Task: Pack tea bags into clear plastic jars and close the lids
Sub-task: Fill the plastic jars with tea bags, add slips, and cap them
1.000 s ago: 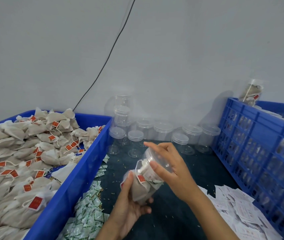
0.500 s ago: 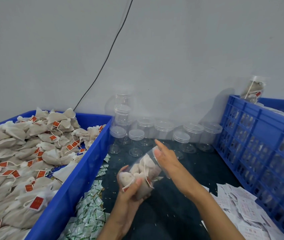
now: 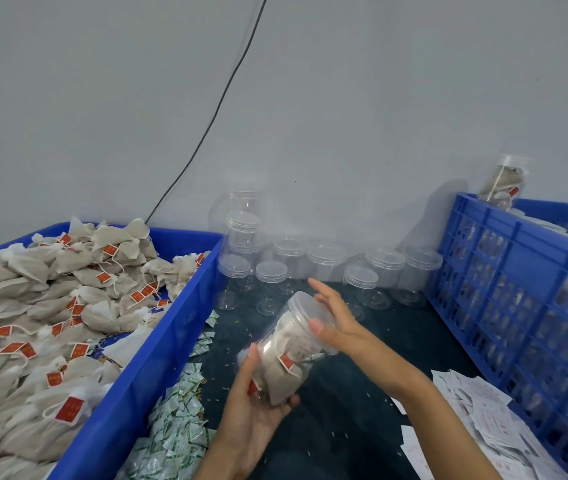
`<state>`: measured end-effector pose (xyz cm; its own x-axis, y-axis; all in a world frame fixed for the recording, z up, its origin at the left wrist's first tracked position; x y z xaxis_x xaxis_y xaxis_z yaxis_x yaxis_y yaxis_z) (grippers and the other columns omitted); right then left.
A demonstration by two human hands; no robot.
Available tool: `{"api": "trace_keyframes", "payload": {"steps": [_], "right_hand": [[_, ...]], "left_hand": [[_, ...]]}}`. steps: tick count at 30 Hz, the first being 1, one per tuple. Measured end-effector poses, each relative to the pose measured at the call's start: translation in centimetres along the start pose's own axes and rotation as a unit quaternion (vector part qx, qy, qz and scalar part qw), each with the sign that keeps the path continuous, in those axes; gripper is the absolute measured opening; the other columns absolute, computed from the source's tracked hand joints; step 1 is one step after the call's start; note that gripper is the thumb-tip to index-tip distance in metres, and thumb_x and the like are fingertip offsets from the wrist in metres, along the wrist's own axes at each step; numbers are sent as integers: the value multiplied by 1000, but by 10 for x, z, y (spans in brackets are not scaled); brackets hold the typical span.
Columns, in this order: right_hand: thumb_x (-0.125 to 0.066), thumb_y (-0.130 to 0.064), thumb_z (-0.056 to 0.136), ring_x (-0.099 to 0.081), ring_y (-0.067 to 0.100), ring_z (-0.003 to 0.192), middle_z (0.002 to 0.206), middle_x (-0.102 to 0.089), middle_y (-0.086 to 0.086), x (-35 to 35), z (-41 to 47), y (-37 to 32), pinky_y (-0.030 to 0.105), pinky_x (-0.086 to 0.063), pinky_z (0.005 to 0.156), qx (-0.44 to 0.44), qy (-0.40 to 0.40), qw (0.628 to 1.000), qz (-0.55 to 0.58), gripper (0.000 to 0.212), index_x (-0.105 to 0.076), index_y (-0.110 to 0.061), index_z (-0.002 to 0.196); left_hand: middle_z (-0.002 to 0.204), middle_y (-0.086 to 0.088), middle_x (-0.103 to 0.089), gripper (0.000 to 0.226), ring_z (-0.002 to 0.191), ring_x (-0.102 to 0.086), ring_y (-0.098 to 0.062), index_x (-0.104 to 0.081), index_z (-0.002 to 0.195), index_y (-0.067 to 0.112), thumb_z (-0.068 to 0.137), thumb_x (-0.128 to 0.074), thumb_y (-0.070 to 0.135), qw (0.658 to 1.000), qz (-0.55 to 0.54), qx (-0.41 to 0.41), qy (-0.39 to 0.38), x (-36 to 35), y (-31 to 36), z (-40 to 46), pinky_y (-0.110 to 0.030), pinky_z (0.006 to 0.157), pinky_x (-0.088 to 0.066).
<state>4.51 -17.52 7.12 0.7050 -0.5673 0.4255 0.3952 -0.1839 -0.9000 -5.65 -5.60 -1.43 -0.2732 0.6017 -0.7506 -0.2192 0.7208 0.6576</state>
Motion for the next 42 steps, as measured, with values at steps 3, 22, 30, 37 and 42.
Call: {"api": "trace_keyframes", "payload": {"steps": [3,22,30,37,42], "right_hand": [[-63,-53,80,-45,-10,121,133,-41,-27,3,-8,-2,7,-45,82,35,-7,999,35,57,-38,-56,131],[-70,-57,58,-62,13,111,126,-60,-1,-25,8,11,37,-52,95,28,141,974,173,84,-48,-23,131],[-76,-38,65,-66,23,107,117,-68,5,-26,7,11,46,-50,98,-3,188,955,230,69,-57,-14,127],[-89,-30,43,-66,24,107,122,-63,10,-27,-5,2,37,-52,92,-49,195,897,393,108,-37,-24,137],[-95,-25,37,-61,21,114,121,-64,5,-16,-23,-10,44,-43,105,-65,157,926,337,128,-27,-20,145]], "left_hand": [[107,-19,-69,58,84,-65,-25,-59,124,14,77,-60,47,1000,5,-11,-1,0,-2,1,-31,60,-51],[132,-20,-53,79,88,-61,-33,-39,130,20,66,-78,46,982,51,-162,77,-6,3,4,-32,47,-51],[120,-20,-54,43,80,-60,-34,-46,105,36,68,-67,30,969,65,-201,127,-13,-1,11,-29,38,-49],[111,-18,-55,44,78,-57,-31,-39,126,22,86,-52,32,977,10,-163,140,-29,-6,15,-30,40,-50],[92,-21,-64,45,77,-57,-31,-53,115,12,97,-35,49,992,-80,-70,71,-62,4,6,-31,47,-55]]}}
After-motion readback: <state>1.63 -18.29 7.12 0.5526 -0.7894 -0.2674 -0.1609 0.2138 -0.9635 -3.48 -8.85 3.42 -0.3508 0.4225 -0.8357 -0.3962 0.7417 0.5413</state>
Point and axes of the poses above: each hand's wrist, its own z-axis towards the middle knuckle, its own x-axis out of the back of the hand, y = z × x, the point moved 1 cm from there along z, towards the middle knuckle
